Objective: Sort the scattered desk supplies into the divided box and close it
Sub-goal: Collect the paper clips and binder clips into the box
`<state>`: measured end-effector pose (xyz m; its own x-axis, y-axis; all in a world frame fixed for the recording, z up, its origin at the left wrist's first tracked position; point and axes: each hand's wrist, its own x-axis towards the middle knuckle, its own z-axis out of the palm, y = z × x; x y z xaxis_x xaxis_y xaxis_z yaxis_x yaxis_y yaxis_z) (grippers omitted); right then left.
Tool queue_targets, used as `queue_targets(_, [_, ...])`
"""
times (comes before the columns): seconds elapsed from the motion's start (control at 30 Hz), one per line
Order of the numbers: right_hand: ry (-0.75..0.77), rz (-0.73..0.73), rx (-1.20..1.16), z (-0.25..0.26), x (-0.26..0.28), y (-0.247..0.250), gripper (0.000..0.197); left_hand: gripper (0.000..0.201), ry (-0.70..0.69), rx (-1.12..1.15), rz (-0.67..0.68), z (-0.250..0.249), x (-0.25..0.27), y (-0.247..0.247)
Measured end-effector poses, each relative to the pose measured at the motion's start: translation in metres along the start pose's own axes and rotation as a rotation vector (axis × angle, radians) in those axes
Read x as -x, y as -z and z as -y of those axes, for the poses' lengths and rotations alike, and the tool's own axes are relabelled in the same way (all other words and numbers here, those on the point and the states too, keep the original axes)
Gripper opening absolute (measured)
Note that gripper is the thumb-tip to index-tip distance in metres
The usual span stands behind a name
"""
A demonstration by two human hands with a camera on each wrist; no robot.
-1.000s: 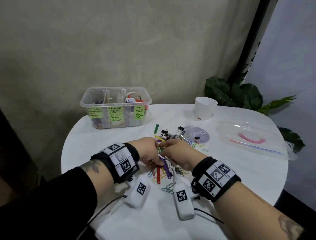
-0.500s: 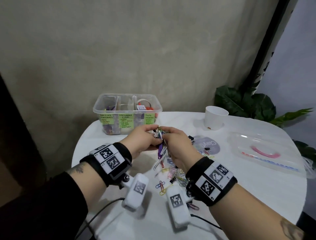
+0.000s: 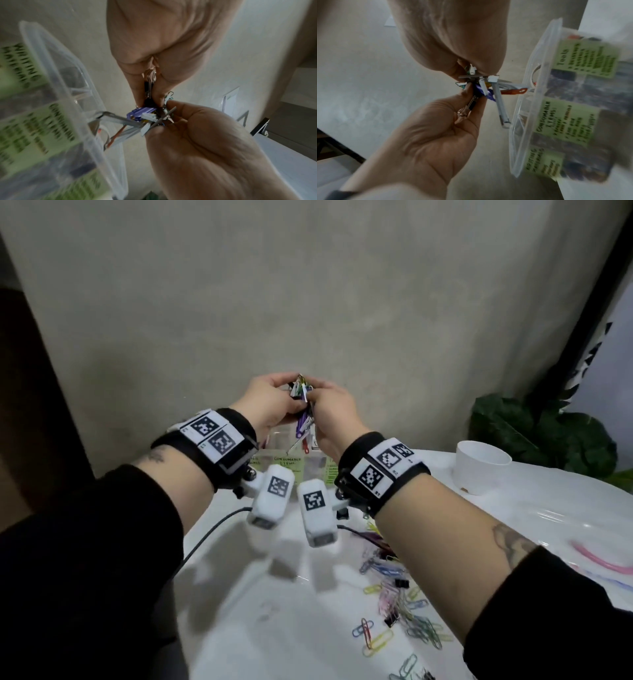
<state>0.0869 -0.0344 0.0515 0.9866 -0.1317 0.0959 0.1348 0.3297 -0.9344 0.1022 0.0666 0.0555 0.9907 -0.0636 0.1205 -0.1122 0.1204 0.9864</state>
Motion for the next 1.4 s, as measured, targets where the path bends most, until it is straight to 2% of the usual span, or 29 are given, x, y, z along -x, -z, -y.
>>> queue_targets(0.1, [0.028, 0.032, -0.071, -0.002, -0.033, -0.011, 0.038, 0.06, -0.037, 0.013, -0.033, -0.005, -0.025, 0.005])
queue_targets(0.2, [-0.027, 0.029, -0.052, -0.023, -0.055, -0.009, 0.037, 0.058, -0.016, -0.007, -0.088, 0.01, -0.04, 0.011])
queue_targets(0.27, [-0.108, 0.021, -0.011, -0.044, -0.065, -0.003, 0.036, 0.051, 0.062, -0.042, -0.084, 0.026, -0.041, 0.015])
queue_targets(0.4, [-0.283, 0.105, 0.002, -0.056, -0.067, 0.007, 0.021, 0.036, 0.248, -0.112, 0.07, 0.042, -0.032, 0.012])
queue_targets(0.5, [-0.288, 0.14, 0.216, -0.047, -0.072, 0.015, 0.022, 0.02, 0.333, -0.073, 0.027, 0.038, -0.036, 0.012])
queue_targets(0.57, [-0.27, 0.155, 0.328, -0.045, -0.073, 0.017, 0.024, 0.015, 0.37, -0.143, -0.005, 0.036, -0.042, 0.014])
queue_targets(0.67, [-0.21, 0.132, 0.289, -0.041, -0.065, 0.021, 0.027, 0.015, 0.285, -0.208, -0.041, 0.035, -0.046, 0.019])
queue_targets(0.73, [-0.153, 0.12, 0.261, -0.034, -0.052, 0.029, 0.02, 0.014, 0.188, -0.223, -0.05, 0.033, -0.038, 0.023])
queue_targets(0.8, [-0.079, 0.136, 0.318, -0.029, -0.035, 0.044, 0.009, 0.007, 0.083, -0.319, 0.042, 0.033, -0.021, 0.029])
queue_targets(0.87, [-0.007, 0.135, 0.453, -0.028, -0.014, 0.06, 0.011, 0.021, 0.031, -0.477, 0.285, 0.038, 0.0, 0.034])
queue_targets(0.97, [-0.009, 0.135, 0.739, -0.032, 0.018, 0.087, 0.013, 0.038, 0.172, -0.747, 0.757, 0.05, 0.03, 0.032])
queue_targets(1.03, [-0.115, 0.17, 1.013, -0.038, 0.03, 0.107, 0.012, 0.045, 0.246, -1.037, 0.908, 0.063, 0.045, 0.023])
queue_targets(1.1, [-0.227, 0.201, 1.234, -0.044, 0.037, 0.128, 0.02, 0.054, 0.307, -1.242, 0.934, 0.077, 0.057, 0.014])
queue_targets(1.17, [-0.317, 0.231, 1.366, -0.044, 0.044, 0.145, 0.036, 0.057, 0.37, -1.284, 0.947, 0.093, 0.067, 0.003])
queue_targets(1.27, [-0.474, 0.369, 1.483, -0.041, 0.056, 0.161, 0.056, 0.046, 0.314, -1.312, 0.907, 0.109, 0.077, -0.012])
queue_targets(1.33, [-0.495, 0.455, 1.577, -0.036, 0.066, 0.166, 0.056, 0.034, 0.286, -1.301, 0.866, 0.114, 0.08, -0.02])
queue_targets(1.4, [-0.476, 0.519, 1.605, -0.031, 0.077, 0.168, 0.051, 0.026, 0.315, -1.228, 0.864, 0.117, 0.083, -0.028])
